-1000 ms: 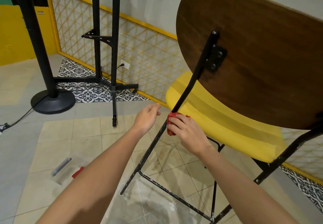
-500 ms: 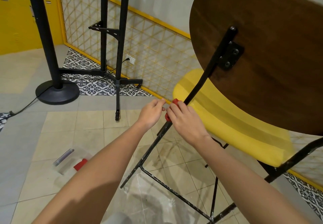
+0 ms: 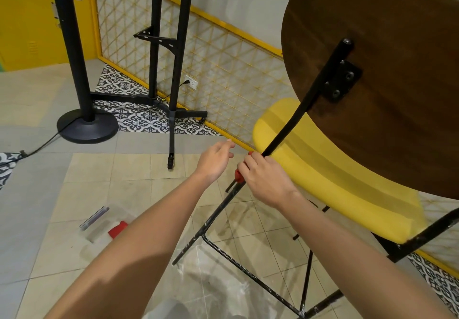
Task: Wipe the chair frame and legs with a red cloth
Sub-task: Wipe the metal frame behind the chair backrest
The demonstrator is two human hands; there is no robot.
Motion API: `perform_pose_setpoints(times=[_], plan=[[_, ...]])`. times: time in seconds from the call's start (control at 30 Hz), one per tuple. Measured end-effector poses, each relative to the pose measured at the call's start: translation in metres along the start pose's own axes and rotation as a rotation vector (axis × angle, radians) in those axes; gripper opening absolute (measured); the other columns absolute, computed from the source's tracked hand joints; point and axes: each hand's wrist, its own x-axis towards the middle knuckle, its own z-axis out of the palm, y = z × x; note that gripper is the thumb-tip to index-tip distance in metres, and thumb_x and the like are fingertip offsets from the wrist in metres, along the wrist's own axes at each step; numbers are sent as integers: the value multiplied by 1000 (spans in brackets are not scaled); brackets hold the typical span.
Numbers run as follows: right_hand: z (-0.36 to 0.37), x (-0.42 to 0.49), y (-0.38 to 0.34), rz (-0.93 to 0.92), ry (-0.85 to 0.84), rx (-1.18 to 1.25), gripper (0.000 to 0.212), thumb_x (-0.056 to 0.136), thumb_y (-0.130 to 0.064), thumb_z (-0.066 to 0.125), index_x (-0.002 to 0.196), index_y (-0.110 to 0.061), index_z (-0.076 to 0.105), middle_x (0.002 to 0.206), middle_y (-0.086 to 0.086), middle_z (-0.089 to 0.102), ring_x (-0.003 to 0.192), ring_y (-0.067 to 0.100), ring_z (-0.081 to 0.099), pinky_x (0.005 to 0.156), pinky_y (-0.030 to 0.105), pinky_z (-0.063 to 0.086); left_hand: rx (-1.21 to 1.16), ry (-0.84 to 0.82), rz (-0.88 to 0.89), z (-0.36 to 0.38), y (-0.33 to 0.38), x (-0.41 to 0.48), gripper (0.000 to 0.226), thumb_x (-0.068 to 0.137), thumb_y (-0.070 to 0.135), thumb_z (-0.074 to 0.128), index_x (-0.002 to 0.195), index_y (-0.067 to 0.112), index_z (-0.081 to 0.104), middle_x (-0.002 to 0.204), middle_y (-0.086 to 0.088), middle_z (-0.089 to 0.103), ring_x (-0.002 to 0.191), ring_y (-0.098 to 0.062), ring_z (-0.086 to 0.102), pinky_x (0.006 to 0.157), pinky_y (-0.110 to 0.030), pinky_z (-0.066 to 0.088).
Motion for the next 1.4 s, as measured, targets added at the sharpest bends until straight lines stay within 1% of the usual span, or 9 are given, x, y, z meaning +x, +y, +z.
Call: perform_pose_setpoints(times=[0.13, 0.27, 0.4, 0.47, 0.57, 0.77, 0.9, 1.13, 1.4], plan=[[9, -2, -1, -76, 11, 80, 17, 90, -15, 46, 101, -12, 60, 100, 8, 63, 95, 26, 58, 70, 35, 49, 9, 6, -13, -5, -7, 2, 40, 99, 41, 33, 118, 21, 62, 101, -1, 65, 109, -19, 56, 104, -41, 38], [1, -9, 16, -17, 212, 107, 43, 87, -9, 26, 105, -7, 65, 110, 12, 65, 104, 31, 61, 70, 36, 52, 0, 30, -27, -9, -12, 5, 39, 99, 39, 33, 117, 21, 63, 99, -1, 64, 104, -17, 56, 103, -38, 39], [13, -22, 11, -83, 275, 43, 34, 84, -10, 44, 106, -12, 69, 112, 9, 68, 107, 28, 63, 74, 32, 51, 6, 14, -23, -7, -15, 4, 41, 99, 41, 33, 119, 20, 62, 99, -1, 65, 107, -18, 56, 104, -40, 39], [23, -24, 4, -105, 218, 97, 34, 74, -11, 66, 107, -12, 69, 113, 8, 67, 108, 27, 62, 73, 33, 53, 22, 4, -25, -6, -17, 3, 41, 99, 41, 33, 119, 20, 62, 99, 0, 65, 110, -20, 56, 104, -41, 39], [34, -19, -9, -143, 76, 129, 42, 67, -12, 79, 107, -12, 67, 110, 7, 65, 106, 27, 60, 70, 34, 55, 32, -6, -23, -4, -21, 0, 39, 99, 40, 35, 118, 20, 62, 99, 0, 66, 109, -19, 57, 103, -42, 39], [25, -16, -1, -17, 278, 153, 30, 81, -9, 53, 107, -9, 67, 113, 11, 66, 108, 31, 61, 70, 35, 53, 9, -12, -30, 1, -34, -3, 32, 96, 37, 40, 109, 22, 65, 96, 5, 67, 105, -18, 60, 101, -45, 42], [35, -21, -7, -36, 226, 126, 36, 71, -12, 72, 106, -12, 68, 112, 8, 67, 107, 29, 62, 71, 33, 51, -12, 3, -59, 2, -40, -4, 28, 95, 37, 41, 105, 24, 65, 94, 7, 67, 105, -18, 60, 100, -45, 42], [42, -10, -26, -126, 40, 162, 25, 80, -12, 64, 104, -16, 67, 106, 3, 64, 106, 24, 57, 75, 34, 52, 20, -21, -51, 1, -38, -7, 29, 95, 36, 43, 108, 22, 64, 96, 6, 66, 103, -17, 59, 99, -42, 43], [34, -22, -4, -44, 296, 214, 39, 72, -8, 60, 109, -14, 67, 112, 8, 67, 106, 29, 63, 68, 35, 54, -6, -18, -47, 4, -35, -4, 28, 95, 36, 44, 108, 21, 64, 96, 8, 66, 104, -17, 60, 100, -44, 43]])
